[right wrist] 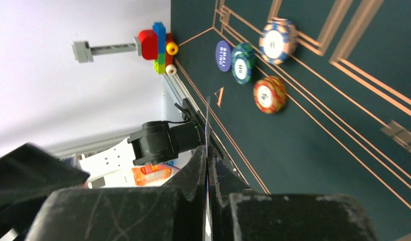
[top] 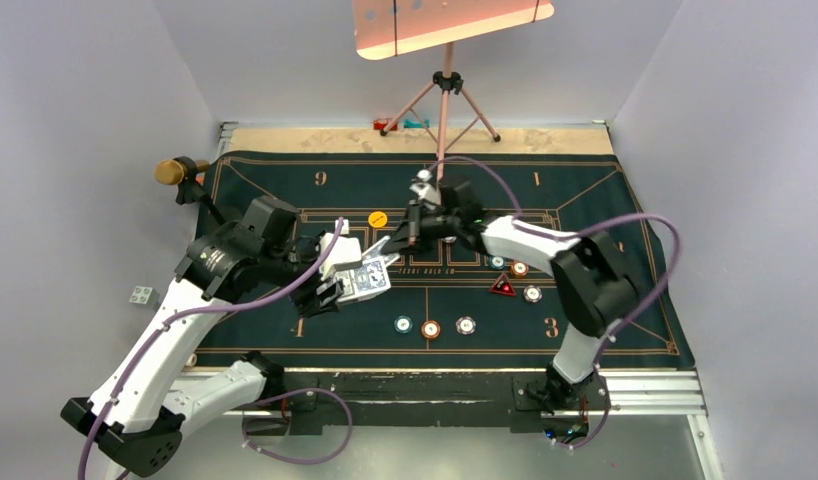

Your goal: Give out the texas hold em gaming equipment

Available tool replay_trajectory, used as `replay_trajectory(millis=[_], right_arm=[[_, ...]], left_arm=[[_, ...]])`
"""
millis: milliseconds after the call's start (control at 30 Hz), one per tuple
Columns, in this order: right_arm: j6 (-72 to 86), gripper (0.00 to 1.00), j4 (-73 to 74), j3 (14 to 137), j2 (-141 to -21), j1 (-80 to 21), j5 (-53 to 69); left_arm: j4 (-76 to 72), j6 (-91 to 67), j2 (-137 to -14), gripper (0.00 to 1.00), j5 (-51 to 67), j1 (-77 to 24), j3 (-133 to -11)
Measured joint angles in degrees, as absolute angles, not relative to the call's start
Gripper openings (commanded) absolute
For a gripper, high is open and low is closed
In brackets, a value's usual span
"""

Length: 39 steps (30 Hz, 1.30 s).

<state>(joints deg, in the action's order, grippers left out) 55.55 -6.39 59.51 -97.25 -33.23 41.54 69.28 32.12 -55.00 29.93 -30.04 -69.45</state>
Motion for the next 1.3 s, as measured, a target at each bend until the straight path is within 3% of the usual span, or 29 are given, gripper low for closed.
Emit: replay_trajectory(millis=[333,767,800,933,1000,1300], right_arm=[[57.5,0.0,-11.2,80.4,-118.5,-49.1,40.3],[60.6,0.0,-16.7,81.6,-124.6,-52.1,29.2],[60.6,0.03,-16.6,82.3,-125.1,-52.4,28.9],[60.4,0.39,-15.6,85.8,-127.8,-53.3,26.7],[60.3,0.5,-14.5,85.9,-128.0,-53.6,26.2],[56.9,0.7,-8.6,82.9,-123.6,-53.4,23.6]], left_arm=[[69.8,32.1,-55.5,0.0,30.5,-30.0,-69.5],[70.1,32.1,-56.2,0.0,30.5,-30.0,-69.5],[70.1,32.1,-56.2,0.0,30.5,-30.0,-69.5],[70.1,32.1,-56.4,0.0,30.5,-30.0,-69.5],[70.1,32.1,-56.4,0.0,30.5,-30.0,-69.5],[70.1,32.1,-56.4,0.0,30.5,-30.0,-69.5]])
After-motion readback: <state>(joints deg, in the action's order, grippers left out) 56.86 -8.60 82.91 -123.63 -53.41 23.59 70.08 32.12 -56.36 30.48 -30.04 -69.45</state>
